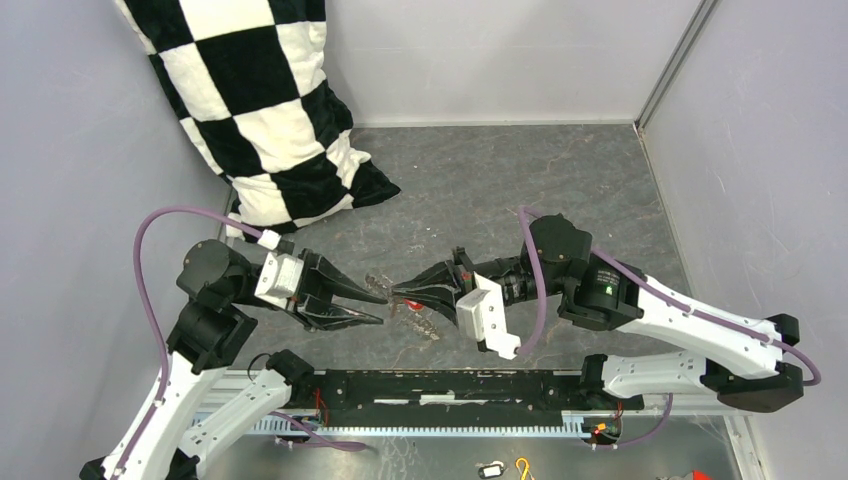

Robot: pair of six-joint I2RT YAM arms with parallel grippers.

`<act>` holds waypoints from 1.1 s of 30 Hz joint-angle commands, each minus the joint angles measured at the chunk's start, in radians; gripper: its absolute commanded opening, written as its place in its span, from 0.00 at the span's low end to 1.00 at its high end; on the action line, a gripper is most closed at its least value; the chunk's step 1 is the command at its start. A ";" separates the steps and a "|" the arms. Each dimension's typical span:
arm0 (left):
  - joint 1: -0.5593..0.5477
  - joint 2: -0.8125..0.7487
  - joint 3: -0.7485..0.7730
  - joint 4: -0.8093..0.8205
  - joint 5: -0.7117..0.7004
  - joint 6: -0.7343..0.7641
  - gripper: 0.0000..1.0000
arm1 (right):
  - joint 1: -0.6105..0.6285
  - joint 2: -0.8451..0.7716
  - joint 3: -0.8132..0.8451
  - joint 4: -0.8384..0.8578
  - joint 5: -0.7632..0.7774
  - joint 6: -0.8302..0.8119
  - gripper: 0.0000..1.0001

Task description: Put the keys on the keyring

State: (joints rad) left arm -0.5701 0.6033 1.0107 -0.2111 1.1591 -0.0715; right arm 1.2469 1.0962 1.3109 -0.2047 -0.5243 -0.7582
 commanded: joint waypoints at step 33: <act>-0.004 0.078 0.270 -0.348 -0.365 0.340 0.57 | -0.066 0.049 0.160 -0.039 0.125 0.167 0.00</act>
State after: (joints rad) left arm -0.5701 0.6884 1.2438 -0.5480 0.8608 0.2592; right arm 1.1835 1.1351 1.4078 -0.2878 -0.5053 -0.6342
